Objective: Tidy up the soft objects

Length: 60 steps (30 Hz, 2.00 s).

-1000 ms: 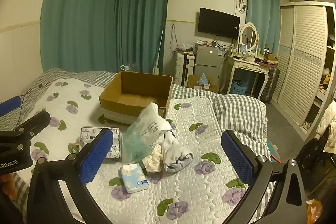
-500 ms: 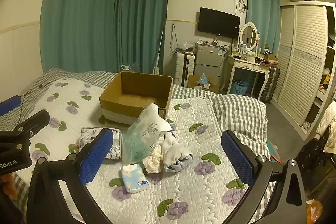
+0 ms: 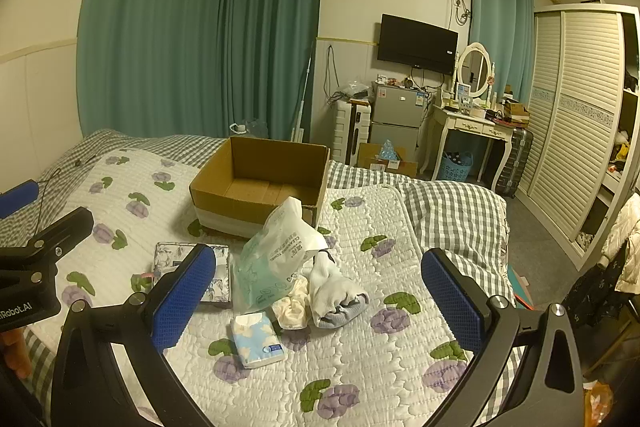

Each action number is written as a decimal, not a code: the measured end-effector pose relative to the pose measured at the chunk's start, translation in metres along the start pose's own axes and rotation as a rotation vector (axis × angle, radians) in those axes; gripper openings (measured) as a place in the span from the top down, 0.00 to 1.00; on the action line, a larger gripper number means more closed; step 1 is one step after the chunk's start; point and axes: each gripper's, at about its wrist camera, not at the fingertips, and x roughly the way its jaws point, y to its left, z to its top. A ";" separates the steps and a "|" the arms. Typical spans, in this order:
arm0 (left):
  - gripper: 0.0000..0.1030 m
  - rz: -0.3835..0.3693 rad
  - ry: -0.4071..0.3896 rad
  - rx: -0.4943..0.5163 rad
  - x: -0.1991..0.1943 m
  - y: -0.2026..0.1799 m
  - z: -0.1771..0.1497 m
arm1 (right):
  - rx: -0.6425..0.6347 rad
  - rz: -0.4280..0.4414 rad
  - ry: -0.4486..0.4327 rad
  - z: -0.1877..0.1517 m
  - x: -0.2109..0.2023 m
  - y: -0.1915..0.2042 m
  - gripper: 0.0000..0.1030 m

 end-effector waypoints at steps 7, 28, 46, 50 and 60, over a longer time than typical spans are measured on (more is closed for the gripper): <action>0.00 0.001 -0.002 -0.001 0.001 0.002 0.000 | -0.001 0.000 0.000 -0.001 0.000 0.000 0.00; 0.00 0.002 -0.001 0.005 -0.001 0.004 -0.001 | -0.002 0.000 0.002 -0.001 0.001 0.000 0.00; 0.00 0.005 -0.001 0.008 0.000 0.003 -0.002 | -0.003 -0.001 0.006 0.000 0.001 0.001 0.00; 0.00 0.005 -0.001 0.008 0.000 0.003 -0.001 | -0.004 -0.001 0.006 -0.004 0.000 0.001 0.00; 0.00 0.005 0.000 0.009 0.000 0.002 -0.002 | -0.006 -0.001 0.007 -0.003 0.000 0.001 0.00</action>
